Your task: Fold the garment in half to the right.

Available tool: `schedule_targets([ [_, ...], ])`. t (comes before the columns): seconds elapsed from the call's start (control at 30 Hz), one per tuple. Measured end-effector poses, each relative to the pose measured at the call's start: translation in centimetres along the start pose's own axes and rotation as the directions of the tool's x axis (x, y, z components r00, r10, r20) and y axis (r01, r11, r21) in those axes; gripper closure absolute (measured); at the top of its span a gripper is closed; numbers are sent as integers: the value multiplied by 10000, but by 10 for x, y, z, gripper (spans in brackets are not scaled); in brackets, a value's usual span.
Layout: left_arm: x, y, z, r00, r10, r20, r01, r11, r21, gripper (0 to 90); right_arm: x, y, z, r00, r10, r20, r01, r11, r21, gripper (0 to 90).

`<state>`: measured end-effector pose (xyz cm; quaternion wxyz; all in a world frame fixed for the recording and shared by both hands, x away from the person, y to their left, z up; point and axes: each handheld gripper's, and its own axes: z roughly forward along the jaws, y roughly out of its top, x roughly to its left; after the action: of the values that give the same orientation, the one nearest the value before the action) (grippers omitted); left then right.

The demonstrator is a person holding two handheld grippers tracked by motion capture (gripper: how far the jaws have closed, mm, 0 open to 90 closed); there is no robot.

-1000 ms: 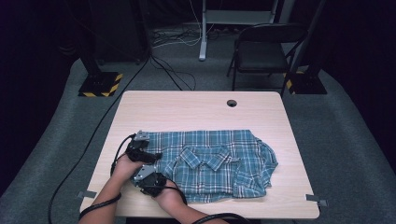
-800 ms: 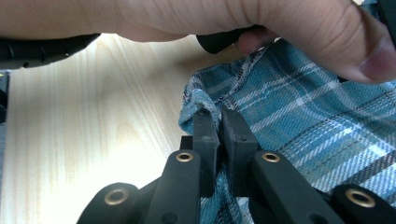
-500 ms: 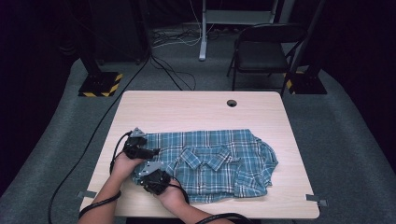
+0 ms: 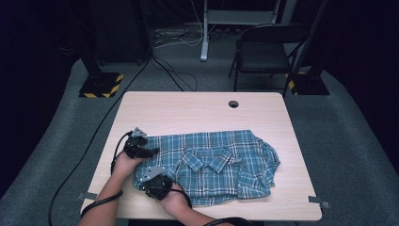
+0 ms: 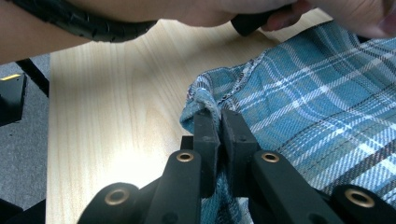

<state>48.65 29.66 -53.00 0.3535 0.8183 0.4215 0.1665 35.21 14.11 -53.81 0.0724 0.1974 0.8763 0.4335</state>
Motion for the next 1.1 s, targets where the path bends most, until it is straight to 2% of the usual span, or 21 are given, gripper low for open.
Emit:
schedule_targets([
  [0.1,2,2,-1,10000,-45,82,45,10000,23,236,0,0,0,10000,-25,6,25,10000,1,855],
  [0.27,12,5,-12,9992,-269,-302,256,9988,-413,270,1,-1,0,10000,-48,13,48,10000,-7,854],
  [0.33,14,5,-12,9987,-334,-395,316,9985,-458,276,1,-1,0,10000,-47,10,47,10000,23,853],
  [0.4,19,4,-13,9969,-414,-674,383,9981,-477,280,1,-1,1,10000,-93,24,93,10000,20,852],
  [0.47,23,3,-14,9946,-639,-813,597,9968,-531,280,1,-2,0,10000,-15,24,15,10000,26,852],
  [0.53,28,2,-14,9925,-938,-788,890,9941,-615,276,1,-2,0,10000,18,11,-18,10000,-19,851],
  [0.6,31,0,-13,9910,-1065,-810,1017,9929,-615,275,1,-2,0,10000,11,10,-10,10000,-35,850],
  [0.87,32,-3,-6,9894,-872,-1165,851,9961,-229,266,0,-2,0,10000,26,-27,-26,10000,-50,849],
  [1.1,34,-6,-5,9873,-957,-1266,932,9953,-254,258,0,-2,-1,10000,65,-60,-66,9999,-114,847],
])
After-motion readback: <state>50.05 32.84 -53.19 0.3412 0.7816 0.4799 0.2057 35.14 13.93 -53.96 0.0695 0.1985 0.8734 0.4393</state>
